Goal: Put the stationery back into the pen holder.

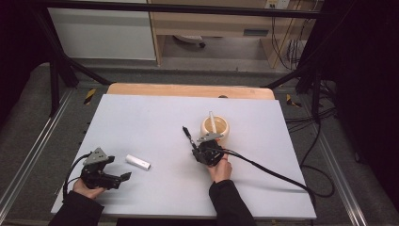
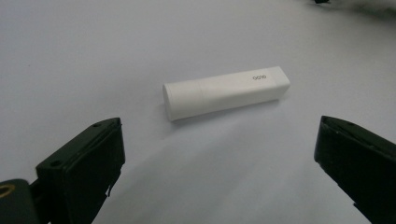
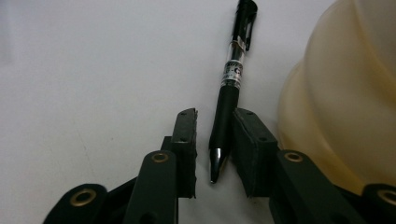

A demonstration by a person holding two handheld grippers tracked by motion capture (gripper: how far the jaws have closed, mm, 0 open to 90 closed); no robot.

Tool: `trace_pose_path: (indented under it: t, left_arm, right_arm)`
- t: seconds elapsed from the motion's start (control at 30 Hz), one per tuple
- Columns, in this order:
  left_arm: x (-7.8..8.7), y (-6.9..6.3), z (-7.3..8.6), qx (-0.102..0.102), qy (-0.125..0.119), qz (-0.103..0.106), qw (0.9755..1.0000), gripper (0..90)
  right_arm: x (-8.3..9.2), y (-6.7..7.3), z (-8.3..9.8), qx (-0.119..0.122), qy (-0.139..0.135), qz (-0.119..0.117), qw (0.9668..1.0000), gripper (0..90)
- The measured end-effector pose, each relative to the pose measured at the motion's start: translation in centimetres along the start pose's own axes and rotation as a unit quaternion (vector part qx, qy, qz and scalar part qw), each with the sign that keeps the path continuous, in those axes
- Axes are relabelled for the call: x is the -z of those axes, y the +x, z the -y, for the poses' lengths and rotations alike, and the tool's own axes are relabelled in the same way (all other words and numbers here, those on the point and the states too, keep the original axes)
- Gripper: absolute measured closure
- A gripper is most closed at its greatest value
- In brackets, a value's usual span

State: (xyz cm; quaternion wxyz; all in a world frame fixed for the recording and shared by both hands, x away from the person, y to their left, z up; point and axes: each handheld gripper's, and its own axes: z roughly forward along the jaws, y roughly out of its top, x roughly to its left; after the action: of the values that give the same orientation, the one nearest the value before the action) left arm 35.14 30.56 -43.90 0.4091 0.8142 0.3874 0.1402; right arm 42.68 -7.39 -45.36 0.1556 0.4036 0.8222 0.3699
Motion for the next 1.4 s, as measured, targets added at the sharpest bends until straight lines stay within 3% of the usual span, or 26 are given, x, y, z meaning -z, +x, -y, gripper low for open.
trace_pose_path:
  t: [0.33, 0.6, 0.7, 0.8, 0.93, 1.1, 1.4]
  left_arm:
    - [0.0, 0.0, 0.0, 0.000, 0.000, 0.000, 1.0000, 2.0]
    - [0.0, 0.0, 0.0, 0.000, 0.000, 0.000, 1.0000, 2.0]
    - [0.0, 0.0, 0.0, 0.000, 0.000, 0.000, 1.0000, 2.1]
    - [0.0, 0.0, 0.0, 0.001, 0.000, 0.000, 1.0000, 2.1]
    - [0.0, 0.0, 0.0, -0.001, 0.001, 0.001, 1.0000, 2.0]
    - [-0.1, 0.0, 0.0, -0.001, 0.002, 0.001, 1.0000, 2.0]
    - [0.0, 0.0, 0.0, -0.001, 0.001, 0.001, 1.0000, 2.0]
  right_arm:
    - [0.0, -0.1, -0.1, -0.009, 0.002, 0.003, 1.0000, 79.3]
    - [0.3, 0.4, 0.1, 0.013, 0.007, -0.028, 0.9995, 79.7]
    - [0.3, 0.3, 0.1, 0.014, 0.011, -0.033, 0.9993, 78.7]
    - [0.6, 0.3, -0.1, 0.015, 0.000, -0.037, 0.9992, 70.1]
    - [1.0, 0.2, -0.6, 0.005, -0.013, -0.040, 0.9991, 66.2]
    - [0.6, -0.1, -1.0, -0.015, -0.009, -0.038, 0.9991, 64.9]
    - [-0.9, 0.2, -1.2, -0.016, 0.005, -0.029, 0.9994, 69.6]
